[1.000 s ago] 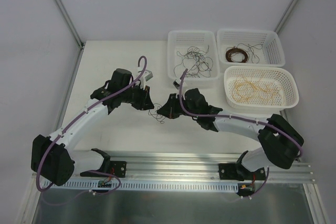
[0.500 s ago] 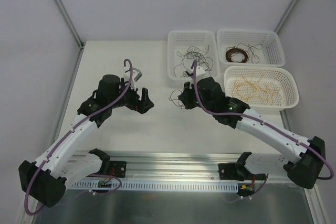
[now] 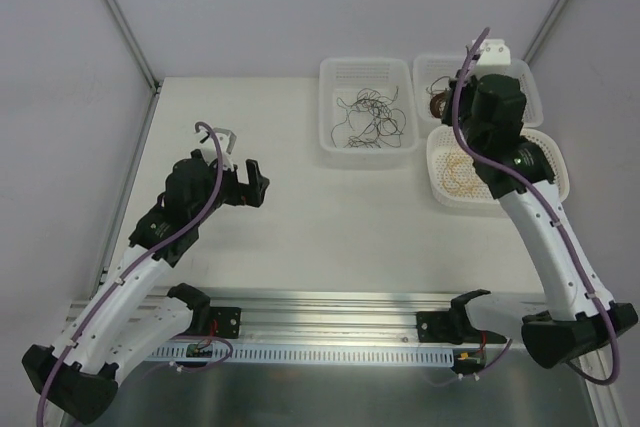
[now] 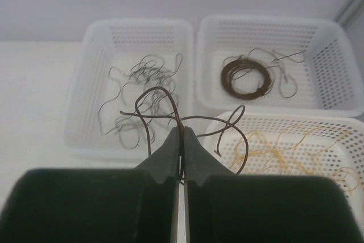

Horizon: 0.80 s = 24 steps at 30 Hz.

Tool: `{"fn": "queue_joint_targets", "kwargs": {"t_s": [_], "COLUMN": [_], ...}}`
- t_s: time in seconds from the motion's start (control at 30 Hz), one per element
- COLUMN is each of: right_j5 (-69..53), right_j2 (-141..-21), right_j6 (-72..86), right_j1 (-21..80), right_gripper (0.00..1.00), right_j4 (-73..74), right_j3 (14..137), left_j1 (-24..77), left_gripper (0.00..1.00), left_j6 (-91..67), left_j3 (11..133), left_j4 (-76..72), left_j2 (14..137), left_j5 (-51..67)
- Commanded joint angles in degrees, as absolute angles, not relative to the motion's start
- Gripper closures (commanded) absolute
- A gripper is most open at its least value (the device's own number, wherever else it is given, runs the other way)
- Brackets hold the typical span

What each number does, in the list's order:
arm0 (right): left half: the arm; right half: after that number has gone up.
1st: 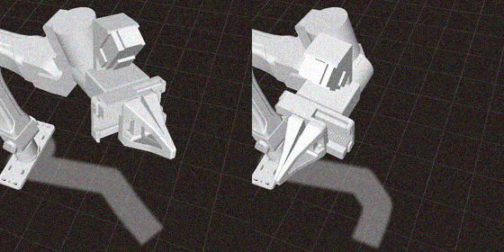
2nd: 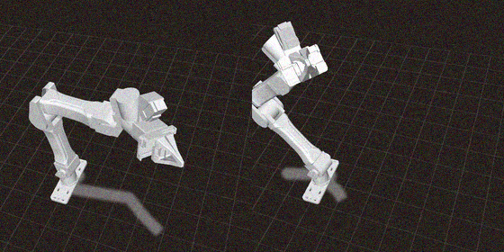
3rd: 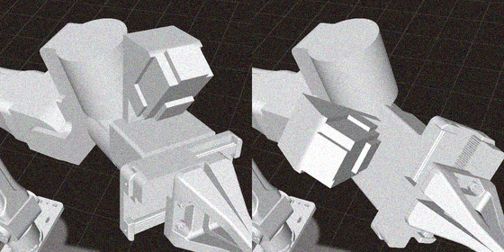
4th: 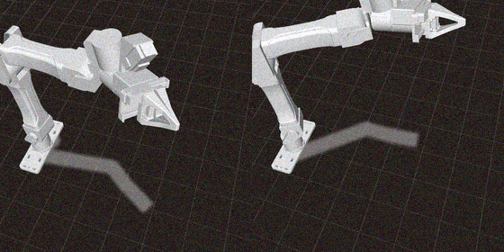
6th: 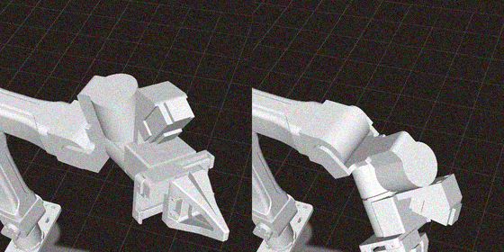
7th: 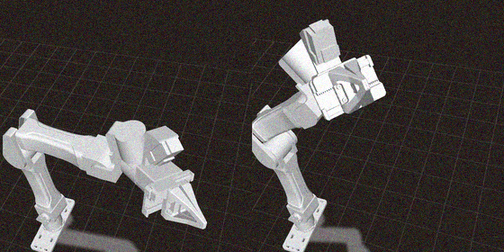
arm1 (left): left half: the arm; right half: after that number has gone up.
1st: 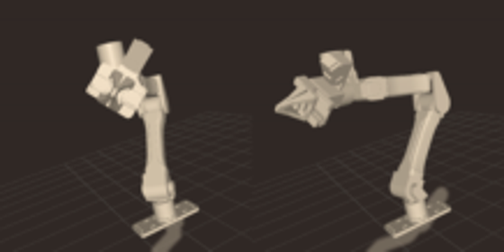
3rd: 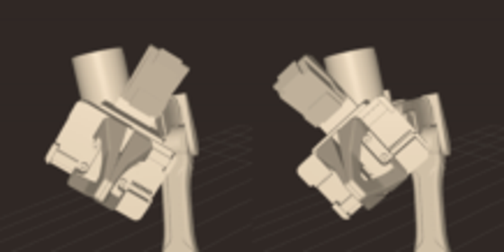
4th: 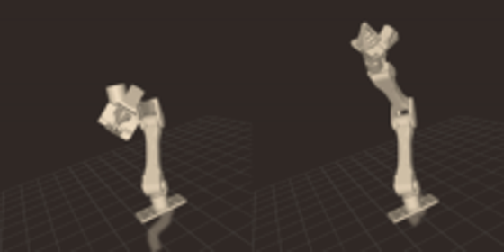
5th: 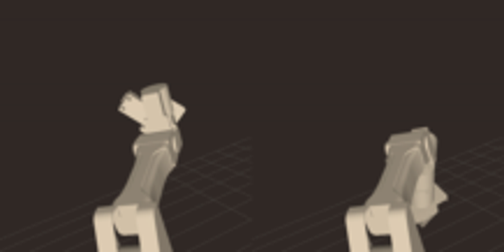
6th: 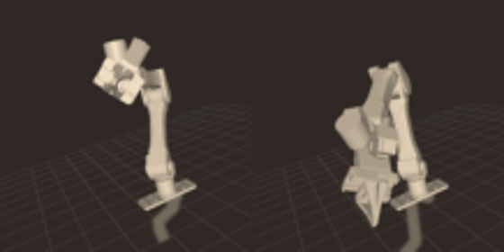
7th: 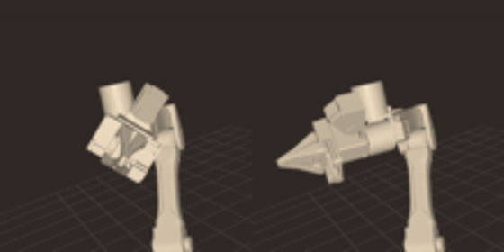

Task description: Untangle the cables

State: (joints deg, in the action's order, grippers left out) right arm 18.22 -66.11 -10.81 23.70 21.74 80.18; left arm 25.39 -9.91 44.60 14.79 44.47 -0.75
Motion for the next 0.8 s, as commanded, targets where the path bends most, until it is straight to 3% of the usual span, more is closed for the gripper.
{"fn": "queue_joint_targets", "kwargs": {"t_s": [0.0, 0.1, 0.23, 0.33, 0.43, 0.47, 0.67, 0.77], "right_j5": [15.3, 12.8, 10.6, 11.2, 11.3, 10.4, 9.1, 9.2], "right_j2": [-72.2, -81.1, -96.2, -107.6, -117.1, -118.4, -113.1, -107.7], "right_j6": [-14.3, -14.5, -14.3, -14.3, -13.8, -14.0, -13.4, -13.2], "right_j1": [15.8, 9.6, 4.5, 1.9, 0.4, 0.2, 0.2, 0.3], "right_gripper": [0.99, 0.99, 0.99, 0.95, 0.68, 0.48, 0.15, 0.07], "right_j4": [13.5, 10.6, 10.5, 11.3, 14.4, 14.8, 10.3, 10.1], "right_j3": [86.0, 90.7, 106.0, 114.0, 124.2, 126.0, 116.0, 110.8], "left_j1": [24.4, 23.6, 22.6, 21.5, 20.7, 20.0, 17.3, 16.2], "left_gripper": [0.01, 0.01, 0.01, 0.01, 0.01, 0.01, 0.01, 0.01], "left_j6": [-12.2, -13.0, -13.1, -13.2, -13.4, -13.5, -14.8, -15.2], "left_j3": [43.9, 43.5, 43.4, 43.3, 43.5, 43.4, 43.7, 43.6], "left_j4": [12.5, 12.4, 12.5, 12.4, 12.4, 12.4, 12.5, 12.5], "left_j2": [42.0, 40.8, 40.1, 40.2, 40.7, 40.8, 40.6, 40.2], "left_j5": [-9.1, -11.1, -11.0, -10.4, -9.0, -8.4, -5.5, -4.9]}}
